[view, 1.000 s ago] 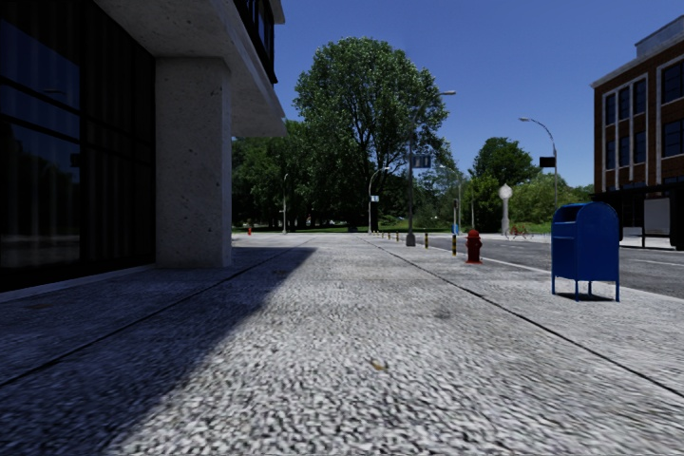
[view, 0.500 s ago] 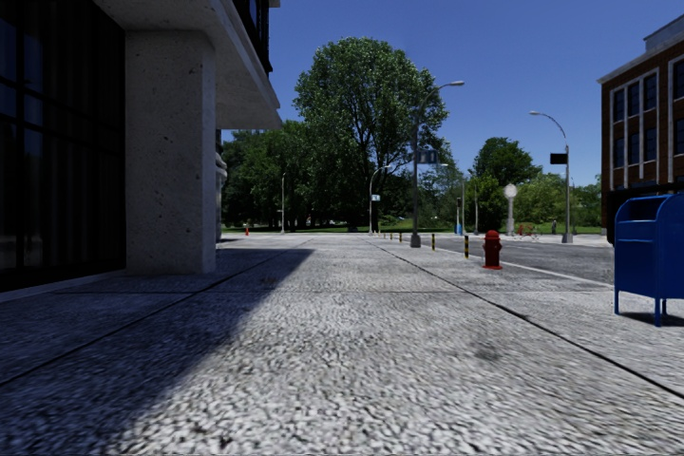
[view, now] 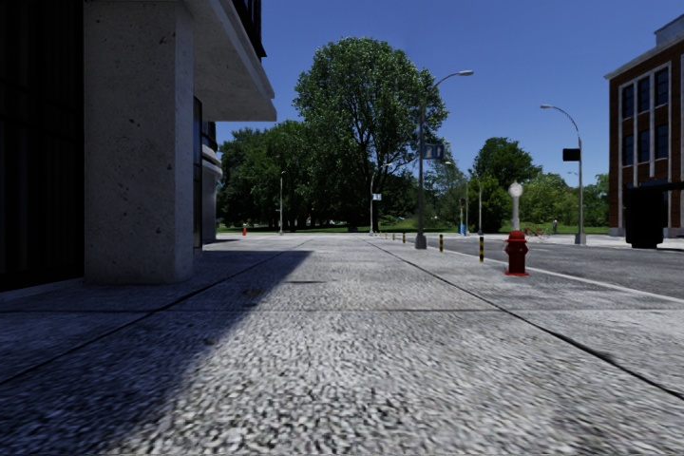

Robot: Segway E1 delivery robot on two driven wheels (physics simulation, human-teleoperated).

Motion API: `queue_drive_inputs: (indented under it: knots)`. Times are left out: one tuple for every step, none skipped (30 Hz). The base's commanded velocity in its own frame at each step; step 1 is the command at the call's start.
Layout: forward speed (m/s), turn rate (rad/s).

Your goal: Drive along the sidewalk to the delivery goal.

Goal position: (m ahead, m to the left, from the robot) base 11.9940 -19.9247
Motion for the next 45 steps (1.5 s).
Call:
queue_drive_inputs:
  knots:
    - [2.00,0.00]
    - [2.00,0.00]
    - [2.00,0.00]
    - [2.00,0.00]
    - [2.00,0.00]
    - [2.00,0.00]
    - [2.00,0.00]
    - [2.00,0.00]
    - [2.00,0.00]
    - [2.00,0.00]
    - [2.00,0.00]
    - [2.00,0.00]
    - [2.00,0.00]
    - [2.00,0.00]
    - [2.00,0.00]
    - [2.00,0.00]
    - [2.00,0.00]
    - [2.00,0.00]
    - [2.00,0.00]
    - [2.00,0.00]
    - [2.00,0.00]
    - [2.00,0.00]
    - [2.00,0.00]
    - [2.00,0.00]
    - [2.00,0.00]
    - [2.00,0.00]
    - [2.00,0.00]
    - [2.00,0.00]
    - [2.00,0.00]
    - [2.00,0.00]
    - [2.00,0.00]
    - [2.00,0.00]
    - [2.00,0.00]
    - [2.00,0.00]
    - [2.00,0.00]
    - [2.00,0.00]
    - [2.00,0.00]
    - [2.00,0.00]
    - [2.00,0.00]
    - [2.00,0.00]
    - [2.00,0.00]
    - [2.00,0.00]
    - [2.00,0.00]
    - [2.00,0.00]
    - [2.00,0.00]
